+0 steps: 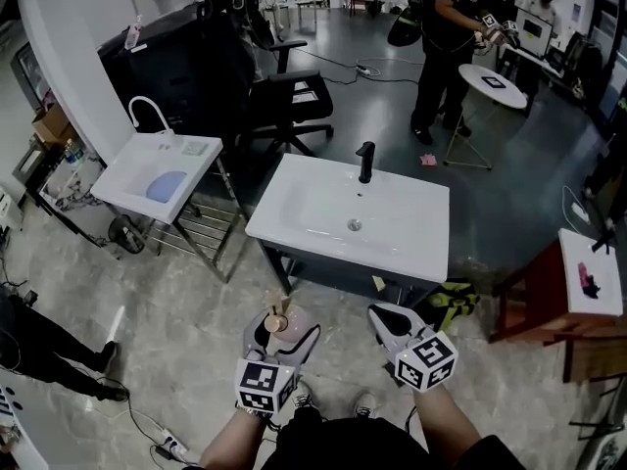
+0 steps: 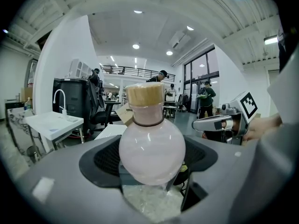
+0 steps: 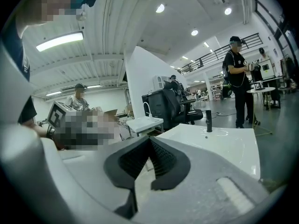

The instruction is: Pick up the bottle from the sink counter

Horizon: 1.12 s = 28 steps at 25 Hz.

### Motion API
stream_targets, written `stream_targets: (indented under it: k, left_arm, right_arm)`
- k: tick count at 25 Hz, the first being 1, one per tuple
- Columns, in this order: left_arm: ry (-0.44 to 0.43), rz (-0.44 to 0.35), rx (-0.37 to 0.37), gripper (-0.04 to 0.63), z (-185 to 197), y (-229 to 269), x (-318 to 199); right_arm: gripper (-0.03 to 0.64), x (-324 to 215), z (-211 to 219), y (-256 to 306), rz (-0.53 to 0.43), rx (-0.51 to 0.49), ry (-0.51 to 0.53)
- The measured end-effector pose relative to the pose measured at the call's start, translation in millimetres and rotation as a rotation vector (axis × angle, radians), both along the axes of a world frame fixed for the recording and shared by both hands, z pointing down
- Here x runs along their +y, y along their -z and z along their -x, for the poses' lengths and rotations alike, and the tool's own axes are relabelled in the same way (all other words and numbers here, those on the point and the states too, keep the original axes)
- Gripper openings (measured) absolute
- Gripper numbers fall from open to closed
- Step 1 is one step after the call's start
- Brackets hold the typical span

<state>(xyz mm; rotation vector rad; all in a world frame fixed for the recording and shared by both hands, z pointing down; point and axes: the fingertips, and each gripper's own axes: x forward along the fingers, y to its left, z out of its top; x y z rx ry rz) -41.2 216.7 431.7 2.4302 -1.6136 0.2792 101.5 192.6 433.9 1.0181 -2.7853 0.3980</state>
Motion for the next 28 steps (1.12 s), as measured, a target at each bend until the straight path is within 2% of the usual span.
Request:
stream_targets:
  k: [13,28]
  left_arm:
    - [0.042,0.004,-0.01,0.395,-37.3,-2.6,13.1]
    - [0.028,0.002,-0.023,0.394,-61.1,-1.3,6.9]
  right_arm:
    - [0.0,7.5,-32.2,-4.8,0.003,-0.01,0.054]
    - [0.0,4.3,-56.8,-5.4,0.003,-0.022,0.039]
